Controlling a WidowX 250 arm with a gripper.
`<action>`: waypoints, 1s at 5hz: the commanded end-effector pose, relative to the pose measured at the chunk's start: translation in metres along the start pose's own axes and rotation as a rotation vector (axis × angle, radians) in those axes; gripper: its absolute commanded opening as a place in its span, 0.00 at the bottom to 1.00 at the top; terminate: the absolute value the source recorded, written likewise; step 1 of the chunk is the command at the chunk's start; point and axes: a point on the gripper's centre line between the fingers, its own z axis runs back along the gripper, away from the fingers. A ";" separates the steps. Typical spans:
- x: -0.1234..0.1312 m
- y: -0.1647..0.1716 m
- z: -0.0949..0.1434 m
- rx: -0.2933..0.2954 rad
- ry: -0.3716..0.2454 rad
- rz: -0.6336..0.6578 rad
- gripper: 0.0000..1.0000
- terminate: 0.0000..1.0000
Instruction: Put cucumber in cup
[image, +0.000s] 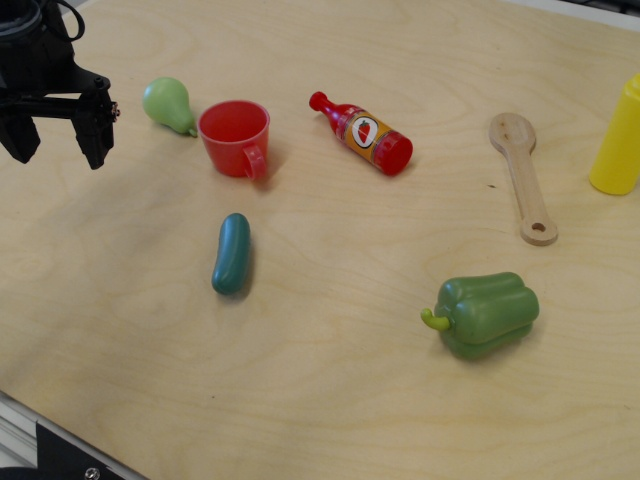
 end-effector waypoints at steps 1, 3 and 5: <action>0.000 0.000 0.000 0.000 0.000 0.000 1.00 0.00; -0.013 -0.042 0.015 -0.027 -0.023 -0.036 1.00 0.00; -0.027 -0.089 0.021 -0.058 -0.040 -0.125 1.00 0.00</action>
